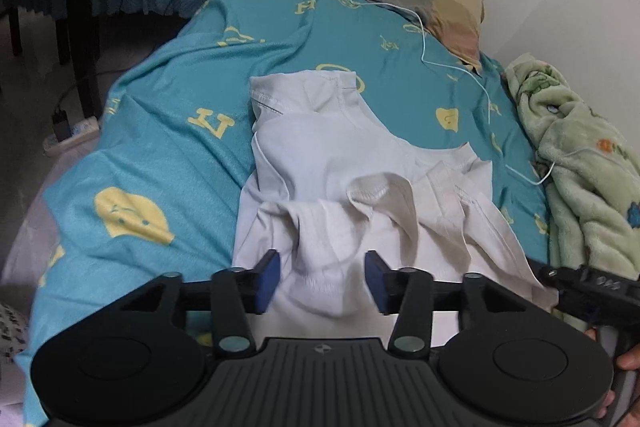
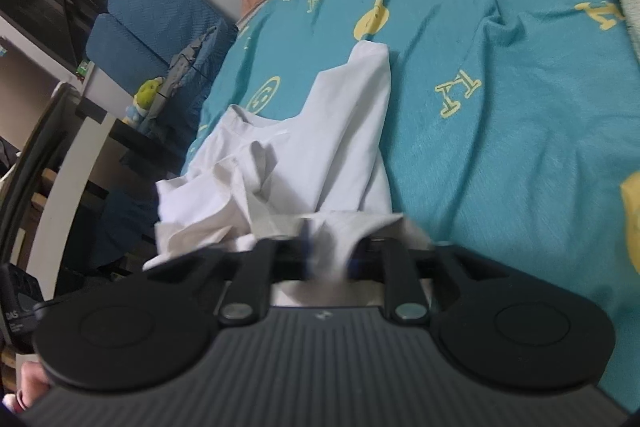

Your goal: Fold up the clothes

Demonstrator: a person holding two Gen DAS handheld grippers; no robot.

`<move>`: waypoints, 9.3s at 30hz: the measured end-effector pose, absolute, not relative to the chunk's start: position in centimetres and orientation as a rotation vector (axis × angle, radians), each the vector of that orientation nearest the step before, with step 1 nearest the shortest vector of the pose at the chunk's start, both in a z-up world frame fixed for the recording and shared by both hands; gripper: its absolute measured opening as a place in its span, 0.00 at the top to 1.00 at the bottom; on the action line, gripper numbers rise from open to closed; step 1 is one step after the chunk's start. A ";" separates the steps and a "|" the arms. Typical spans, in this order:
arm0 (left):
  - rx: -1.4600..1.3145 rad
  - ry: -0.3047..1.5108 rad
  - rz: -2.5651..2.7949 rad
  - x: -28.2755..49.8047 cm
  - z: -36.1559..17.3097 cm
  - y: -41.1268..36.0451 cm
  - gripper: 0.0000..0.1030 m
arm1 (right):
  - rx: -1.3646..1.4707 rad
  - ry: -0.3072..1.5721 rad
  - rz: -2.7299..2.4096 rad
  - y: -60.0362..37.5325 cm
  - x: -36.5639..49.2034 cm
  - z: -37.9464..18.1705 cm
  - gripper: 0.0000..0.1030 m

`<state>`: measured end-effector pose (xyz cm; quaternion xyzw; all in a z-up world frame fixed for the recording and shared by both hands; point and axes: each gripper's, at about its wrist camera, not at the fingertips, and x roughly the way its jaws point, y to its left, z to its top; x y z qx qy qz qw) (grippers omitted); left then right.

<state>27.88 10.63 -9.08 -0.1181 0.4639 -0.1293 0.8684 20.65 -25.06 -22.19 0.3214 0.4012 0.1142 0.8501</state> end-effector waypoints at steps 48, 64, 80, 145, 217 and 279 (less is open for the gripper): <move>-0.790 1.155 -0.203 12.7 -10.3 10.9 0.28 | 0.687 0.845 0.196 -23.2 9.6 -18.9 0.77; -0.766 1.057 0.022 14.1 -11.7 13.7 0.32 | 0.545 0.962 0.277 -18.8 11.1 -20.9 0.77; -0.423 0.906 -0.047 16.6 -8.7 10.2 0.39 | 0.388 1.003 0.240 -17.4 11.8 -22.6 0.80; -1.003 0.924 -0.119 12.3 -13.1 13.1 0.66 | 1.324 0.853 0.125 -20.5 8.7 -27.9 0.83; -0.964 0.953 -0.220 25.6 -10.4 7.9 0.90 | 1.176 0.813 0.028 -25.8 12.4 -19.2 0.85; -0.021 0.797 -0.162 22.3 -11.4 2.0 0.43 | 0.348 0.645 0.036 -23.8 15.2 -20.9 0.88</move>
